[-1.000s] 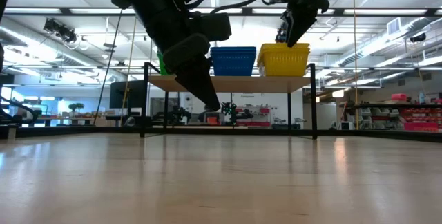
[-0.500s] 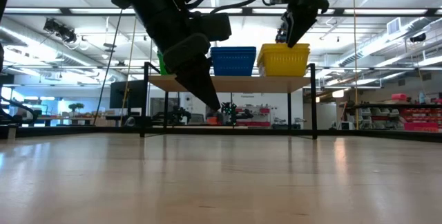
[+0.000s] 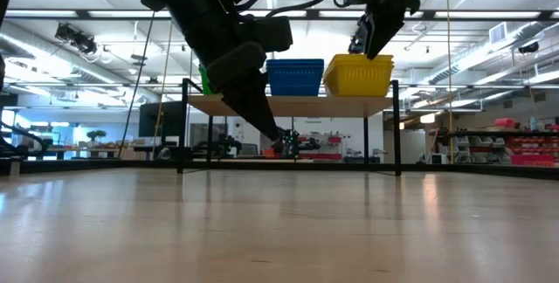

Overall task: Stack baskets on shelf by color
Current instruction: Adjust the blue bins on the shelf

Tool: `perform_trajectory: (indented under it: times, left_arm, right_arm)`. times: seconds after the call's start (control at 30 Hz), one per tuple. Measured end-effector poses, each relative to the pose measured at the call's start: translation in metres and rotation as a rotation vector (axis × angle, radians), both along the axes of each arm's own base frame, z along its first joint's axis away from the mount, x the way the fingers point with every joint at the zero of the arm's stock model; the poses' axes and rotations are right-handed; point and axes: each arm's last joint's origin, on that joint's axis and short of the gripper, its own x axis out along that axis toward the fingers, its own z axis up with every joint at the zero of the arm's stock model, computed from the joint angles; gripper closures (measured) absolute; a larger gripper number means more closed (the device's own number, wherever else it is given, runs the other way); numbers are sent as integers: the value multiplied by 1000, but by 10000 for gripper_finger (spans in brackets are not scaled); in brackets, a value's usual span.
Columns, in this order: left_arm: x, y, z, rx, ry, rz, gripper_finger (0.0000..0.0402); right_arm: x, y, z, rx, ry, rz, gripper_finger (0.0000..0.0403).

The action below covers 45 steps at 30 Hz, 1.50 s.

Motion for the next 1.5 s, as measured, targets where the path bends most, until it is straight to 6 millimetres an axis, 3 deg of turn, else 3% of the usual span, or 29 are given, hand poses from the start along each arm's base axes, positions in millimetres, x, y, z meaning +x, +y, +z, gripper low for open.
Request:
perform_trajectory:
  times: [0.37,0.57,0.77,1.0,1.17,1.4,1.5]
  left_arm:
    - [2,0,1,-1,-20,-2,269]
    - [2,0,1,10,-15,-16,269]
    - [-5,1,6,19,19,-21,269]
    - [-26,5,42,94,0,26,269]
    - [-40,8,74,142,-75,8,269]
    - [-67,15,113,210,-165,39,269]
    - [-79,18,128,239,-201,45,269]
  right_arm:
    - [-12,6,23,-3,-137,-43,287]
    - [-1,6,28,18,-269,-104,287]
    - [16,8,32,-50,-412,-34,287]
    - [27,15,29,-135,-469,97,288]
    - [32,16,25,-145,-457,77,288]
    - [57,9,-5,-123,-347,59,288]
    - [68,5,-7,-139,-331,60,288]
